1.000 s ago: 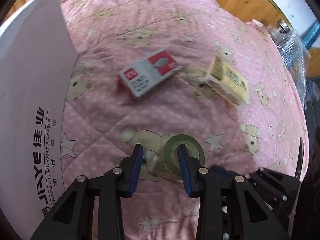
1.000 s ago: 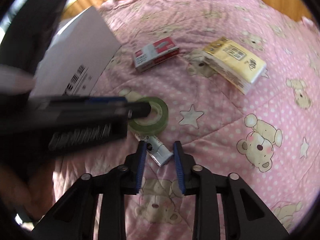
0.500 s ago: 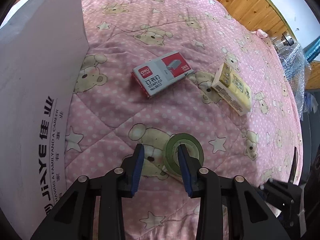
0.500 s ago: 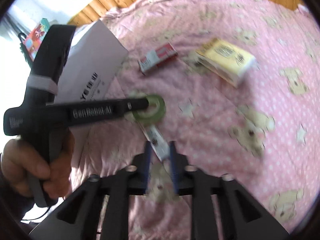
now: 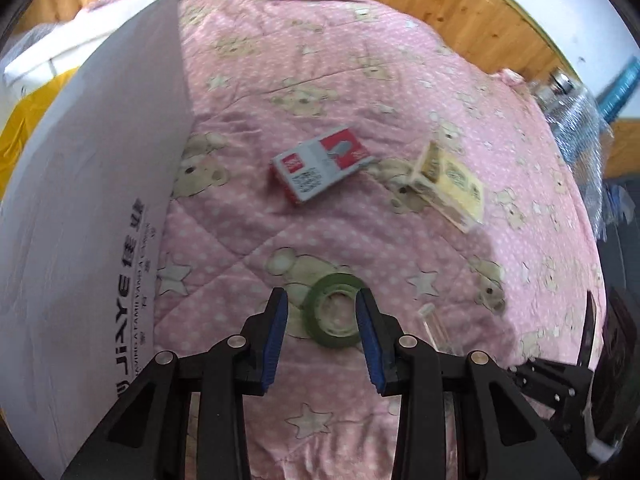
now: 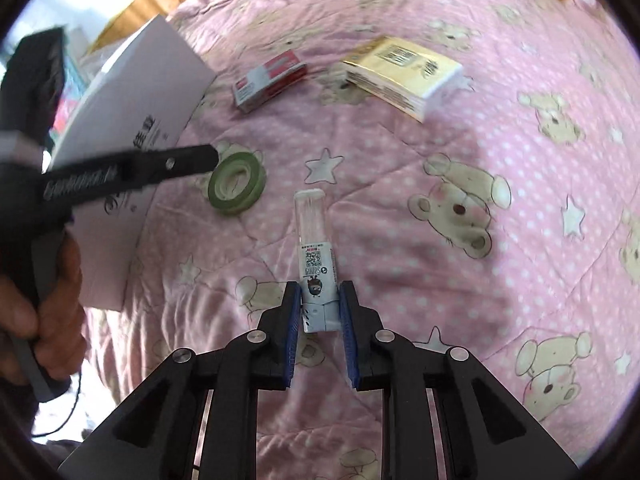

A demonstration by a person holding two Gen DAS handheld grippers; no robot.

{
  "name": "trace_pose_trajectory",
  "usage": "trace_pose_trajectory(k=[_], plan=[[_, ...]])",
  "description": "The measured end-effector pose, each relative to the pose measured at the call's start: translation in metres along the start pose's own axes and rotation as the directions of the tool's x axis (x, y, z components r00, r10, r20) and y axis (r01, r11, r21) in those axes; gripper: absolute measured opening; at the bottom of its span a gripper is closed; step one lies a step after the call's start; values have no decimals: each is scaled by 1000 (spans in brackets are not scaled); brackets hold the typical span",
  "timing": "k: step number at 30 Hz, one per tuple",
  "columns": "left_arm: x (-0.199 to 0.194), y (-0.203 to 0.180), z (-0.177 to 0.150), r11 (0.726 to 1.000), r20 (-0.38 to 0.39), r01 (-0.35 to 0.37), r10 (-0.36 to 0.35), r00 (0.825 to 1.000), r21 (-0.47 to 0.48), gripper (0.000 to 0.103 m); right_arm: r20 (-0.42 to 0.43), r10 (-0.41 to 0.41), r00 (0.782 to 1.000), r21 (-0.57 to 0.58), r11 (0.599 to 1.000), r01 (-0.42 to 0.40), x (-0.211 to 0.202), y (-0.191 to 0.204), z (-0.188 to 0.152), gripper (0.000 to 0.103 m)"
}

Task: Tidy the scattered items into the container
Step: 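Grasp the white tube with the right gripper while the left grasps the green tape roll, then lift the white tube with the right gripper while the left lifts the tape roll toward the box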

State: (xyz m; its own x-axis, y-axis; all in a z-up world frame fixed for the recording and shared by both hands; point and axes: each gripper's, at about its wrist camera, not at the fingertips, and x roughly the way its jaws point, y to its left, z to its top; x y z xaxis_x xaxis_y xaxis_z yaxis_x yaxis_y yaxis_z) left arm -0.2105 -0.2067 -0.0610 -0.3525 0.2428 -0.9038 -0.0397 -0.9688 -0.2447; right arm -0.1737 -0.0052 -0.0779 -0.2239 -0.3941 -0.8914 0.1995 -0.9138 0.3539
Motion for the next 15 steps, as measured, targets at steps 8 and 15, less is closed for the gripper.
trace_pose_trajectory(k=[8,15], plan=[[22,-43,-7,978,4,12,-13,1000,209,38,-6,70,998,79,994,-70,-1,-9,-6,21],[29,-6,-1,997,-9,71,-70,997,23,38,-3,101,995,101,990,-100,3,-10,-5,21]])
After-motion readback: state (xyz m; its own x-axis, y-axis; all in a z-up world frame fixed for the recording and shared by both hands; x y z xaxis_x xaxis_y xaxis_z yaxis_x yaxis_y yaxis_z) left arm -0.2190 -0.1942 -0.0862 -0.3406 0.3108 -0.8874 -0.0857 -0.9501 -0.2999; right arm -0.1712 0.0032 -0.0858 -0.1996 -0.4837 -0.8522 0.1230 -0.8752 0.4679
